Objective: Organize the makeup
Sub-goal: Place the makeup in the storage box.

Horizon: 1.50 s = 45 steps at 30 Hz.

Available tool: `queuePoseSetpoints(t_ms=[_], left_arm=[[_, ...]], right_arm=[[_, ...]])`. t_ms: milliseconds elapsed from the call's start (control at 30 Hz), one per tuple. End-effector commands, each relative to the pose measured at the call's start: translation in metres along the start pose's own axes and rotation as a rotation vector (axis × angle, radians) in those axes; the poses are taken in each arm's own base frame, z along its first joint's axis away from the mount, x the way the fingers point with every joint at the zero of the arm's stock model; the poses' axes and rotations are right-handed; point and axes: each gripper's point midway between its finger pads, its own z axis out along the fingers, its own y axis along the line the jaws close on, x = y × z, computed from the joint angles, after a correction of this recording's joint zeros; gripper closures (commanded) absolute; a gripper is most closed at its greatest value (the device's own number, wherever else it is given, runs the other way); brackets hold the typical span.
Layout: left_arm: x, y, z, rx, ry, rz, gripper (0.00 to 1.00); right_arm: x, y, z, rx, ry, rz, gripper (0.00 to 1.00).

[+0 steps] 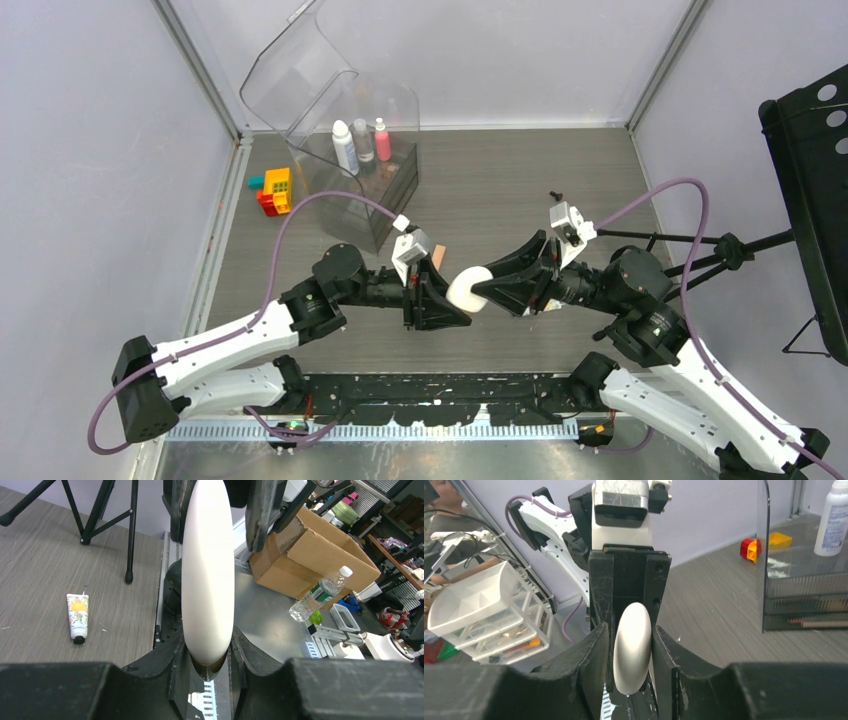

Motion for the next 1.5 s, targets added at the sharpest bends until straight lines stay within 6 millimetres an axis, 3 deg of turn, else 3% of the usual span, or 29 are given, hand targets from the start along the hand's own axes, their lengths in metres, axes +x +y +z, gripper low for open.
queuePoseSetpoints(t_ms=[0,467,767,867,933,1000,1167,1300,1467], left_arm=[[-0.034,-0.015,0.003,0.046,-0.080,0.070,1.00],[-0.028,-0.014,0.003,0.049,-0.060,0.062,1.00],[-0.022,-0.011,0.003,0.045,-0.051,0.056,0.96],[-0.021,-0.009,0.003,0.031,-0.047,0.052,0.83],[-0.020,-0.006,0.002,0.017,-0.047,0.055,0.60],[-0.021,-0.004,-0.001,-0.007,-0.051,0.061,0.42],[-0.024,0.007,-0.017,-0.127,-0.066,0.112,0.12],[-0.027,0.027,-0.045,-0.325,-0.050,0.162,0.00],[-0.033,0.068,-0.110,-0.754,0.022,0.180,0.00]], right_arm=[[-0.004,0.011,-0.003,-0.041,0.025,-0.023,0.60],[-0.008,0.012,-0.002,-0.038,0.011,-0.027,0.62],[-0.006,0.009,-0.002,-0.028,0.015,-0.027,0.77],[-0.007,0.005,-0.002,-0.006,0.001,-0.029,0.88],[-0.007,0.000,-0.001,0.014,-0.007,-0.028,0.99],[-0.009,-0.002,-0.001,0.025,-0.018,-0.041,1.00],[-0.020,-0.009,0.000,0.070,-0.051,-0.070,1.00],[-0.026,-0.023,0.002,0.144,-0.064,-0.091,1.00],[-0.032,-0.068,0.008,0.331,-0.072,-0.198,1.00]])
